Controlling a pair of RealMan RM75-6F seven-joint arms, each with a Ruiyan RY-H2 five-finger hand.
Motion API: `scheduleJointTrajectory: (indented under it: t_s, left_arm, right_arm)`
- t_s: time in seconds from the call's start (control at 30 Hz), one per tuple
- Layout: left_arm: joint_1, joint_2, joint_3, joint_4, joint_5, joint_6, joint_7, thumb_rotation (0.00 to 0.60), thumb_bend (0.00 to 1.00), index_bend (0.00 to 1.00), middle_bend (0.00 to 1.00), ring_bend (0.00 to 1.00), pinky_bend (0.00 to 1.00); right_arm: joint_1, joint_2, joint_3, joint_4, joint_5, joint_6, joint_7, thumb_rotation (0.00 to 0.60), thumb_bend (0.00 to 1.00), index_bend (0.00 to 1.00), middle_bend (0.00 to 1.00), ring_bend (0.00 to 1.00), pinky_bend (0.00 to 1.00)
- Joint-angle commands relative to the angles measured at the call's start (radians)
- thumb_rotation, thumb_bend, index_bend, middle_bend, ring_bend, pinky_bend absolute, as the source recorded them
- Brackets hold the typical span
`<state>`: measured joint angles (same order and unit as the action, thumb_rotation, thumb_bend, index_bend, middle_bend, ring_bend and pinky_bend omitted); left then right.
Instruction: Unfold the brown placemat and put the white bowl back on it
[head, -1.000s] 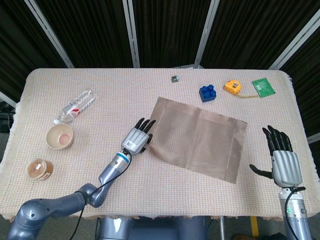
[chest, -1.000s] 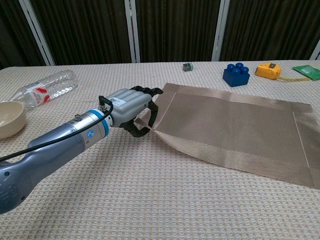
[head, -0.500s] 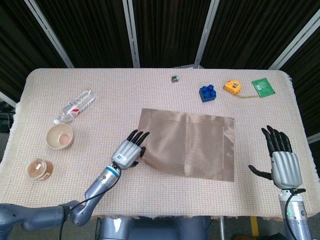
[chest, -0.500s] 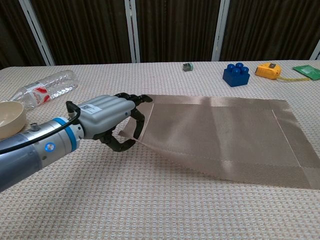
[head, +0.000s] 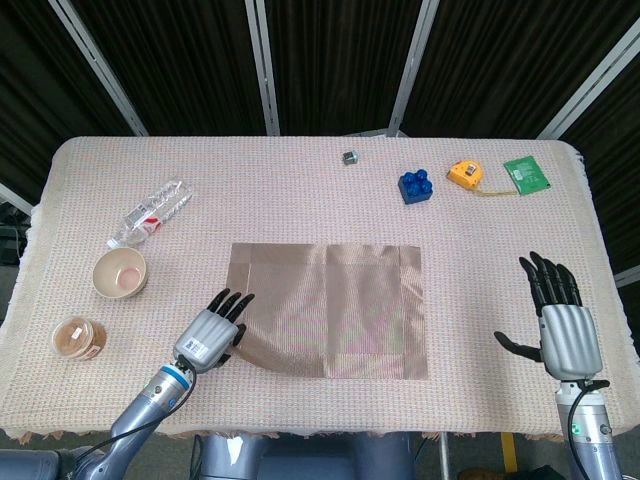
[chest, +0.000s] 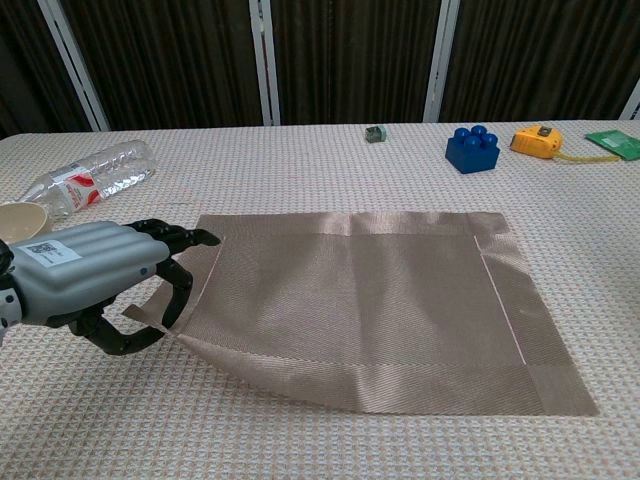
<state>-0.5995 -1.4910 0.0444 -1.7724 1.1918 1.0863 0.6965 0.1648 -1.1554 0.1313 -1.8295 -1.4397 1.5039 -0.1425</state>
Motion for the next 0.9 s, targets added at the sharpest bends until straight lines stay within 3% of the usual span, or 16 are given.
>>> scheduleJointTrajectory:
  t_s: [0.03,0.43,0.9]
  left_arm:
    - [0.011,0.02,0.006,0.0,-0.001,0.006,-0.017,0.6,0.54,0.74,0.0,0.0,0.0]
    - [0.041,0.07,0.069,-0.035,0.073,0.003,-0.053,0.6,0.55,0.75,0.0,0.0,0.0]
    - [0.068,0.069,0.083,-0.003,0.1,0.013,-0.049,0.6,0.51,0.71,0.0,0.0,0.0]
  right_arm:
    - [-0.001,0.0,-0.001,-0.002,-0.004,0.001,-0.002,0.6,0.0,0.0,0.0,0.0,0.0]
    - [-0.003,-0.002,-0.003,-0.008,-0.021,0.003,-0.013,0.6,0.0,0.0,0.0,0.0,0.0]
    - [-0.008,0.0,-0.002,-0.013,-0.027,0.007,-0.016,0.6,0.0,0.0,0.0,0.0,0.0]
